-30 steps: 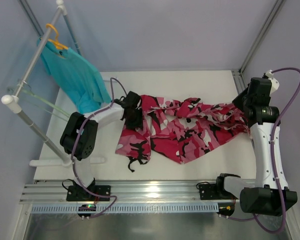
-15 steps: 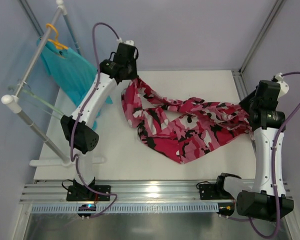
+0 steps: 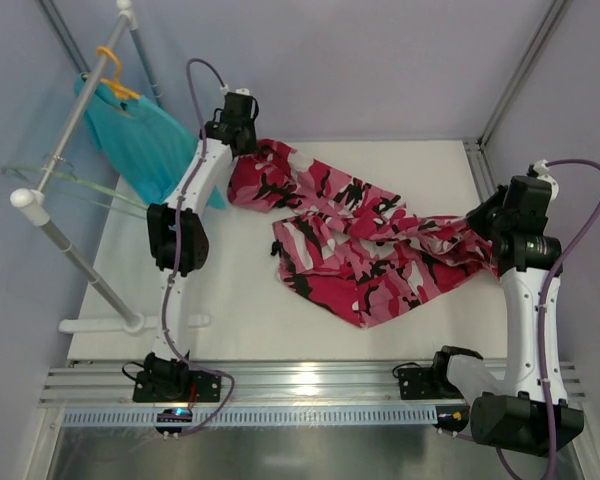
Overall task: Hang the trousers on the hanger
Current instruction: Fold the trousers
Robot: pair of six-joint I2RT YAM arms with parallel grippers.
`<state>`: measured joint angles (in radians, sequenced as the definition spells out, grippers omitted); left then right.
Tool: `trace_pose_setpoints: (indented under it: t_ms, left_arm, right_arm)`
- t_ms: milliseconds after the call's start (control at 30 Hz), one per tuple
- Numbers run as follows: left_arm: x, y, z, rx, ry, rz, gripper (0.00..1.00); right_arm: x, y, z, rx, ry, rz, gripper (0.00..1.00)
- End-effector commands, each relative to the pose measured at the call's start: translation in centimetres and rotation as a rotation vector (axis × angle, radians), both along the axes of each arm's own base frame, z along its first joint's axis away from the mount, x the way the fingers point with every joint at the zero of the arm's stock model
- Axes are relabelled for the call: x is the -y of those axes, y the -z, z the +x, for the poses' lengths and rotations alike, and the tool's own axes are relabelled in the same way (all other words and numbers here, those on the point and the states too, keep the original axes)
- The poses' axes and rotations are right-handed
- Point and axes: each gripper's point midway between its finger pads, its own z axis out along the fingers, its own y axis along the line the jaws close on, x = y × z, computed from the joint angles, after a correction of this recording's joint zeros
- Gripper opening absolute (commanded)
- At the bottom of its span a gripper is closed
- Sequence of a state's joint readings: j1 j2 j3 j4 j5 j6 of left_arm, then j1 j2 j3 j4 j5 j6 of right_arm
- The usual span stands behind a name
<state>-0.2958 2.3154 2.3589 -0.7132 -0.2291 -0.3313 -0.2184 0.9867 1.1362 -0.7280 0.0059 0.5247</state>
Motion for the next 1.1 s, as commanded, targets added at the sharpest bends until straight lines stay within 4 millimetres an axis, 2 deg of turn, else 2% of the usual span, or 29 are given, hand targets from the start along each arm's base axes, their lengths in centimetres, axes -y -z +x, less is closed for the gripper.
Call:
trace_pose_setpoints:
  t_ms: [0, 100, 200, 233, 267, 300, 333, 367, 400, 433, 467, 500, 533, 567, 600, 633, 667, 700, 767, 800, 833, 867, 933, 1033, 1067]
  left_arm:
    - [1.0, -0.6, 0.9, 0.008, 0.066, -0.084, 0.24]
    - [0.8, 0.8, -0.2, -0.06, 0.067, -0.088, 0.62]
    - [1.5, -0.5, -2.3, -0.083, 0.112, -0.123, 0.73]
    - [1.9, 0.4, -3.5, -0.121, 0.129, -0.143, 0.75]
    - [2.4, -2.2, -4.9, -0.091, 0.163, -0.177, 0.76]
    - [3.5, -2.9, -5.7, -0.077, 0.194, -0.193, 0.77]
    - [4.1, -2.3, -7.2, -0.106, 0.217, -0.201, 0.78]
    - [4.8, -3.0, -8.3, -0.103, 0.238, -0.207, 0.78]
    - [6.4, -5.3, -10.2, -0.071, 0.286, -0.213, 0.78]
    - [7.2, -5.3, -11.4, -0.08, 0.306, -0.21, 0.78]
    - [7.9, -3.8, -13.2, -0.125, 0.335, -0.207, 0.78]
    - [9.7, -5.3, -15.1, -0.093, 0.392, -0.221, 0.78]
    - [10.6, -5.1, -16.1, -0.092, 0.418, -0.233, 0.79]
    - [12.2, -2.8, -18.7, -0.163, 0.468, -0.273, 0.79]
    - [12.9, -3.7, -20.0, -0.148, 0.485, -0.32, 0.79]
    - [14.0, -4.3, -20.3, -0.12, 0.506, -0.371, 0.8]
    - [15.2, -3.8, -21.8, -0.161, 0.492, -0.434, 0.8]
    - [15.4, -2.4, -22.8, -0.2, 0.471, -0.45, 0.81]
    - [16.1, -2.2, -23.7, -0.209, 0.439, -0.478, 0.81]
    - [16.7, -1.3, -24.3, -0.234, 0.389, -0.496, 0.83]
    - [17.1, -1.0, -24.5, -0.251, 0.361, -0.526, 0.84]
    - [18.0, -1.3, -24.2, -0.235, 0.359, -0.576, 0.86]
    - [18.9, -0.7, -24.0, -0.275, 0.282, -0.681, 0.87]
    - [20.6, -0.4, -22.2, -0.292, 0.2, -0.8, 0.88]
    - [21.3, 0.7, -21.7, -0.321, 0.182, -0.819, 0.89]
  right_arm:
    - [1.1, -2.8, 0.4, 0.086, 0.035, -0.059, 0.04]
    - [1.1, -3.8, 0.4, 0.098, 0.035, -0.059, 0.04]
    - [0.5, -5.7, 0.3, 0.136, 0.009, -0.051, 0.04]
    - [0.5, -6.8, 0.3, 0.163, 0.007, -0.057, 0.04]
    - [0.4, -7.5, 0.2, 0.175, 0.004, -0.06, 0.04]
    - [0.4, -8.0, 0.1, 0.179, 0.002, -0.064, 0.04]
    - [0.5, -9.2, 0.1, 0.199, 0.003, -0.074, 0.04]
    - [0.5, -9.6, 0.1, 0.206, 0.003, -0.077, 0.04]
    - [0.6, -9.9, 0.0, 0.208, 0.007, -0.079, 0.04]
    - [0.5, -10.4, 0.0, 0.217, 0.007, -0.082, 0.04]
    - [0.6, -10.5, 0.0, 0.22, 0.011, -0.082, 0.04]
    - [0.5, -10.7, 0.0, 0.224, 0.013, -0.075, 0.04]
    - [0.4, -11.0, 0.1, 0.232, 0.005, -0.073, 0.04]
    - [0.4, -11.2, 0.1, 0.235, 0.003, -0.073, 0.04]
    - [-0.3, -11.4, 0.2, 0.246, -0.03, -0.06, 0.04]
    - [-0.6, -11.8, 0.1, 0.256, -0.052, -0.057, 0.04]
    - [-0.8, -12.0, -0.1, 0.265, -0.058, -0.053, 0.04]
    - [-0.9, -12.3, -0.1, 0.276, -0.059, -0.054, 0.04]
    - [-1.2, -12.2, -0.3, 0.284, -0.072, -0.045, 0.04]
    - [-1.4, -12.6, -0.5, 0.3, -0.077, -0.045, 0.04]
    - [-1.6, -12.1, -0.5, 0.294, -0.084, -0.032, 0.04]
    - [-2.0, -12.0, -0.6, 0.3, -0.1, -0.02, 0.04]
    - [-2.4, -11.6, -0.8, 0.311, -0.11, -0.007, 0.04]
    - [-2.7, -11.5, -1.1, 0.324, -0.122, -0.001, 0.04]
    - [-2.6, -11.5, -1.1, 0.322, -0.122, -0.005, 0.04]
